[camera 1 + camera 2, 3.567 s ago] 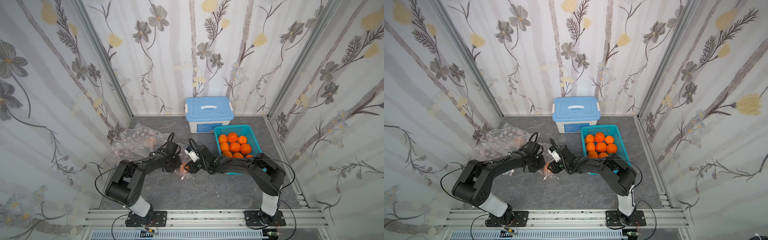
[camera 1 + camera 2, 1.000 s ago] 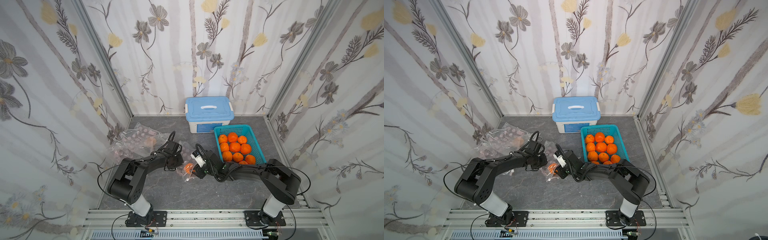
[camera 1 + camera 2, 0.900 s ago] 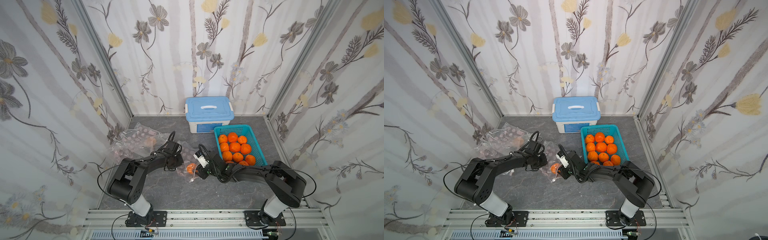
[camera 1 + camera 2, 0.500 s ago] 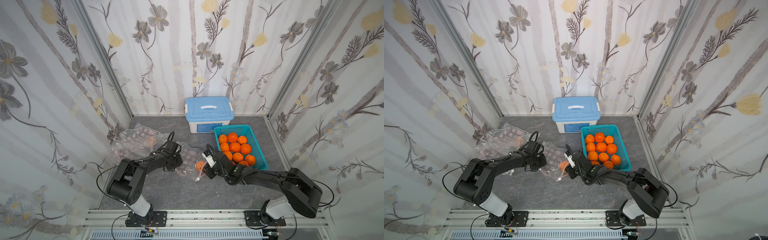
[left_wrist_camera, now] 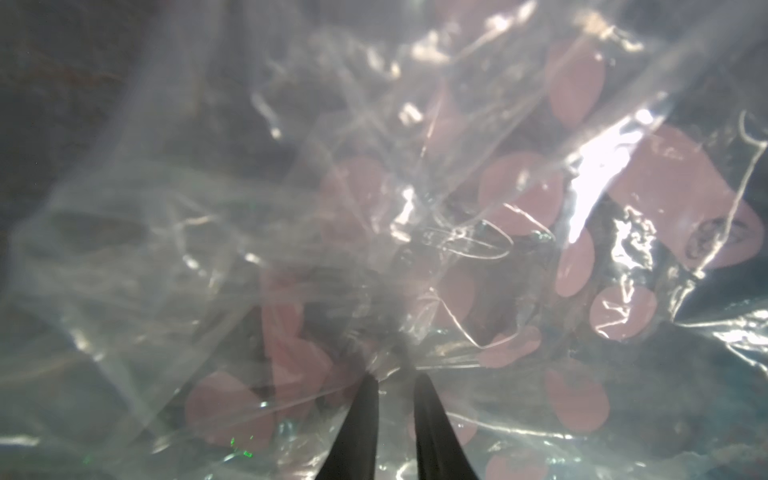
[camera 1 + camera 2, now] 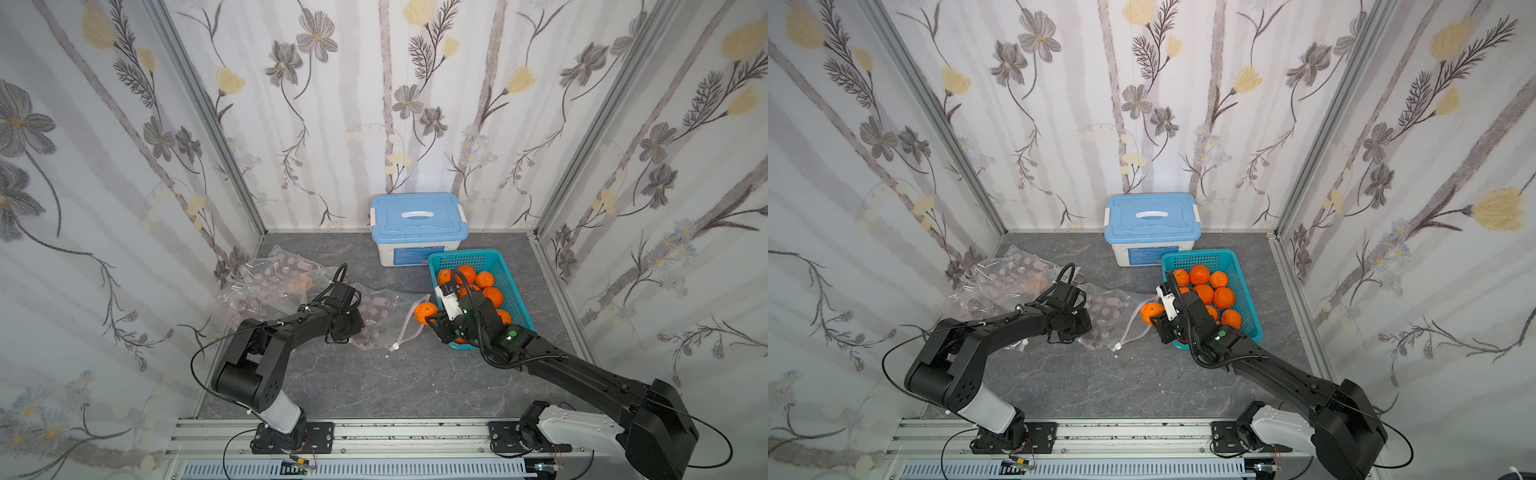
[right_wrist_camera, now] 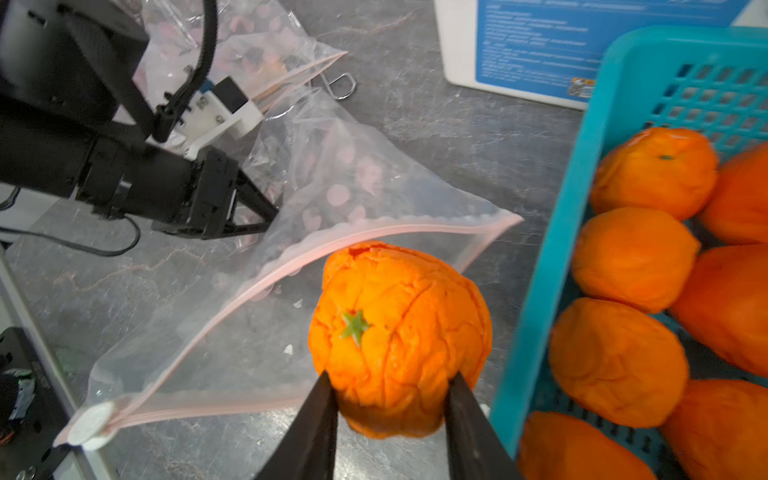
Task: Open the zip-top bag and take out the orange
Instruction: Place the orange in the basket.
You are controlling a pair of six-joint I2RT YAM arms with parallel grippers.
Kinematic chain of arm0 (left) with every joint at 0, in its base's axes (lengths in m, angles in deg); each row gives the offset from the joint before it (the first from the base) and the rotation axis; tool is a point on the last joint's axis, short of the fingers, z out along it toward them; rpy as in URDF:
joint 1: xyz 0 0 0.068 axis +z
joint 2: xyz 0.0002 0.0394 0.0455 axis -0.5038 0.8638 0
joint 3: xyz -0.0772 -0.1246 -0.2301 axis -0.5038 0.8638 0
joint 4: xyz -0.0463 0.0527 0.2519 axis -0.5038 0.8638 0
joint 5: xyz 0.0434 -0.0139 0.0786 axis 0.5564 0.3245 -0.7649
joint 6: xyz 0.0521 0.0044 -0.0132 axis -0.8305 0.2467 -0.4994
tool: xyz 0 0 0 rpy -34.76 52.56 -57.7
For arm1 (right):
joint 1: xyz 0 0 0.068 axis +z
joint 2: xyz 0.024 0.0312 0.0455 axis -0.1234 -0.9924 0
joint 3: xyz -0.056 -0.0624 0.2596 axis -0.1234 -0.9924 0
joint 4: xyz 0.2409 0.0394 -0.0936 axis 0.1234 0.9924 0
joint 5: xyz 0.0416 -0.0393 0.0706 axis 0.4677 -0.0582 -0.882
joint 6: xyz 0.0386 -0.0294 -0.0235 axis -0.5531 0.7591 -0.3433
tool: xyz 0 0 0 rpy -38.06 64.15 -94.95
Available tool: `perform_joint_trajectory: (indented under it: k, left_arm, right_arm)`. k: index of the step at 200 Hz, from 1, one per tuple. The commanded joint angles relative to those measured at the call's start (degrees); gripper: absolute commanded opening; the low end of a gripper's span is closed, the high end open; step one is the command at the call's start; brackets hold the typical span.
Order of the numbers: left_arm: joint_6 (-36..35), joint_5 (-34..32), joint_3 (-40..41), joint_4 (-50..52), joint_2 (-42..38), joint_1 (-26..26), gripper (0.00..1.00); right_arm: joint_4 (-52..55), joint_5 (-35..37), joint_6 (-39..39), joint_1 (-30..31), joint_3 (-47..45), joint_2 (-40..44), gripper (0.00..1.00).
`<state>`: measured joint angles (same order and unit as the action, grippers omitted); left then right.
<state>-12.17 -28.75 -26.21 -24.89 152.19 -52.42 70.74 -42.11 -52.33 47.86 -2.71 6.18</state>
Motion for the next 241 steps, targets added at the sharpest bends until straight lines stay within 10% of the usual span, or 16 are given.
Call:
perform_joint_trajectory:
  k: [1, 61, 180, 241]
  left_arm:
    - [0.4, -1.5, 0.4, 4.0, -0.2, 0.1, 0.21]
    - [0.5, -1.8, 0.4, 3.9, -0.6, 0.1, 0.21]
    - [0.2, -2.0, 0.8, 3.7, -1.0, 0.2, 0.21]
    - [0.7, -2.3, 0.3, 3.9, -2.0, 0.2, 0.31]
  right_arm:
    - [6.9, 6.2, -3.6, -3.9, 0.8, 2.9, 0.28]
    - [19.8, 11.8, -14.4, -16.6, -1.6, 9.1, 0.28]
    - [27.9, 15.7, -31.8, -22.7, -5.9, 10.2, 0.32]
    - [24.3, 12.2, -28.4, -24.8, -5.8, 10.2, 0.66]
